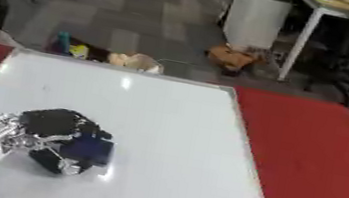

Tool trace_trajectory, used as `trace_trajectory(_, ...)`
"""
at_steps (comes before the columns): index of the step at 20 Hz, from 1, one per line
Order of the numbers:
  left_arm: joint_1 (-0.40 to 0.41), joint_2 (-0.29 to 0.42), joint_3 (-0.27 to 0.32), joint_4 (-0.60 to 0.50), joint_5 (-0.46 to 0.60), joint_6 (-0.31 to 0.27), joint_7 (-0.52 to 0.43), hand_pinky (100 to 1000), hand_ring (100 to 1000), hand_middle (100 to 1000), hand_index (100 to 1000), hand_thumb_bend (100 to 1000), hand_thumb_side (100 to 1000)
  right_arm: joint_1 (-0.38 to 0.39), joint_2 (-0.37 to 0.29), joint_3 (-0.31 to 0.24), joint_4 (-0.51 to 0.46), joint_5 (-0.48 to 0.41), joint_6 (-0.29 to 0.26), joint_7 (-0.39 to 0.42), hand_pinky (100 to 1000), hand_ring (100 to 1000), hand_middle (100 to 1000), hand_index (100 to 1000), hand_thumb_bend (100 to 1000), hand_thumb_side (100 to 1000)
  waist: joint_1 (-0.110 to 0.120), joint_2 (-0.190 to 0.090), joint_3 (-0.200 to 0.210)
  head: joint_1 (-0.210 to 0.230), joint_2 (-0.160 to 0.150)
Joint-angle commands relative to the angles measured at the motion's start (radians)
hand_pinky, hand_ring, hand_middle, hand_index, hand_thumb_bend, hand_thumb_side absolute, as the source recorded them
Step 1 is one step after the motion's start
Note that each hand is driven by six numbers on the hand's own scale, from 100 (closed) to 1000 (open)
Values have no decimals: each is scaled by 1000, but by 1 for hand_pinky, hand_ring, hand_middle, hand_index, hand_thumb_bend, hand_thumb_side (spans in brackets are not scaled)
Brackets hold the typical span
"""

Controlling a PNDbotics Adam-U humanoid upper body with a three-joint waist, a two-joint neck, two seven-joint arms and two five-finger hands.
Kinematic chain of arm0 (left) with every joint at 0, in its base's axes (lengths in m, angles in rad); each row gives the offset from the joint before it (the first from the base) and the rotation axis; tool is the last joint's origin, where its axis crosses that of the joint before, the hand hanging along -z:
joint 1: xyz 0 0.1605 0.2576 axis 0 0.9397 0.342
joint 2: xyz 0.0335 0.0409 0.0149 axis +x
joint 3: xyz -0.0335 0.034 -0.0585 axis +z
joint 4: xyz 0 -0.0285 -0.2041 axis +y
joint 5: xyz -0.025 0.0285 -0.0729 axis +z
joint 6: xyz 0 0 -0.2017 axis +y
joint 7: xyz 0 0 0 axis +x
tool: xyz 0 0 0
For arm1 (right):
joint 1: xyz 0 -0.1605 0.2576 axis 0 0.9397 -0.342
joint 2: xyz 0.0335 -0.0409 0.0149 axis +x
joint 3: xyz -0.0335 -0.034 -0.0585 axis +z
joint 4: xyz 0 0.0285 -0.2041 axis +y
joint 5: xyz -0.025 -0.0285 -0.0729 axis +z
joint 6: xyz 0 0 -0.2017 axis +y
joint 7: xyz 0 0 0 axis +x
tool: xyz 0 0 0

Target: Wipe the whiteboard clean with a brush.

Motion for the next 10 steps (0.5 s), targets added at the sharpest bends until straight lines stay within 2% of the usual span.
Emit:
trace_trajectory(1, -15, 22, 10, -20, 11, 2, -2, 711, 684, 693, 955, 152, 555, -4, -7, -5, -18, 2, -2, 3, 598, 635, 478, 678, 100, 889, 2, -11, 2, -2, -6)
trace_trajectory(10, -15, 24, 15, -21, 7, 23, 4, 694, 665, 684, 948, 170, 533, -4, -7, -5, -19, 2, -1, 3, 598, 635, 478, 678, 100, 888, 2, -11, 3, -3, -7)
